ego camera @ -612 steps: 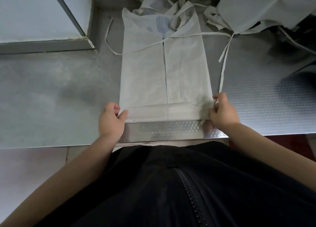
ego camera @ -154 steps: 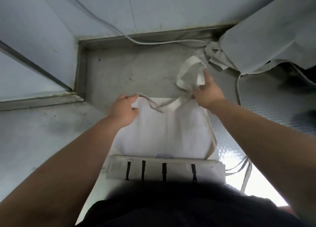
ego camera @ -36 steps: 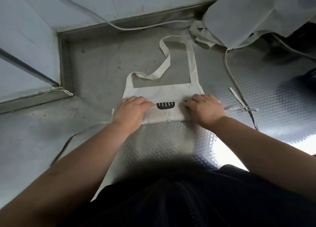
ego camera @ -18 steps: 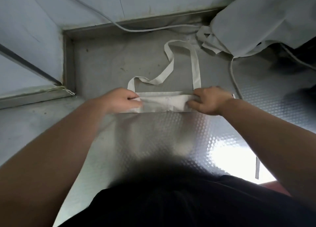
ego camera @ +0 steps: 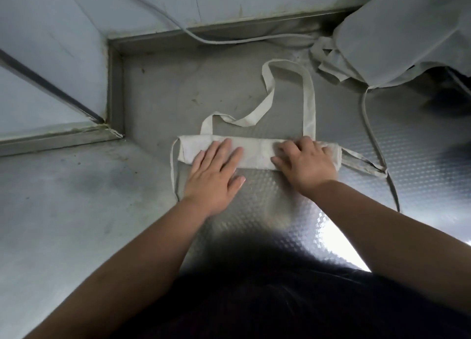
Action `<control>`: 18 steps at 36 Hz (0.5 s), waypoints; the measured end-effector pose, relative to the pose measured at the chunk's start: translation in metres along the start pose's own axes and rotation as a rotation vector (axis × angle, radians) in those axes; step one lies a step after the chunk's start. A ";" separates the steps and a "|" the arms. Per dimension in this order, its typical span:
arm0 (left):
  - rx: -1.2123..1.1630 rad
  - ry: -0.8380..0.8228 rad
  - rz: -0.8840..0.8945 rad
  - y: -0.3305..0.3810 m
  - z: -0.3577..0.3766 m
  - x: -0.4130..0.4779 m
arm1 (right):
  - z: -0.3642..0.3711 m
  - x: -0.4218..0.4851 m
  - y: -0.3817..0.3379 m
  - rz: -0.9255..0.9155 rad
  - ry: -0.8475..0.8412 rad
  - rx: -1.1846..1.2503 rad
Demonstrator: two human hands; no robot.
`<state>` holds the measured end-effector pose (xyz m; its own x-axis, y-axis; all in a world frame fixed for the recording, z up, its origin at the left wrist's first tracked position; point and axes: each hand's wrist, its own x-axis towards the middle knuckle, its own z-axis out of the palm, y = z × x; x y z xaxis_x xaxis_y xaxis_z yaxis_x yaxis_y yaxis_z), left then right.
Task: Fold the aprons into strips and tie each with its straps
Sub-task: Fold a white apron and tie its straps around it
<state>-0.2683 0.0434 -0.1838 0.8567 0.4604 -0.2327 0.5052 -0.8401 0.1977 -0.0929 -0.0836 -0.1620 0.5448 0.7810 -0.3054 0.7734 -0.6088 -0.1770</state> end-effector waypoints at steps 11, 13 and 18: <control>0.069 0.111 -0.410 -0.053 -0.018 -0.020 | -0.008 0.006 -0.005 0.090 -0.089 0.065; -0.062 0.355 -0.394 -0.040 -0.022 -0.023 | -0.011 0.008 -0.007 0.088 -0.112 0.051; -0.783 0.467 -0.974 0.013 -0.033 0.001 | -0.015 0.010 -0.008 0.094 -0.130 0.061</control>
<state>-0.2574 0.0426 -0.1505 -0.0095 0.9612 -0.2755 0.7190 0.1981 0.6662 -0.0887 -0.0688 -0.1493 0.5638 0.6981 -0.4413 0.6981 -0.6884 -0.1972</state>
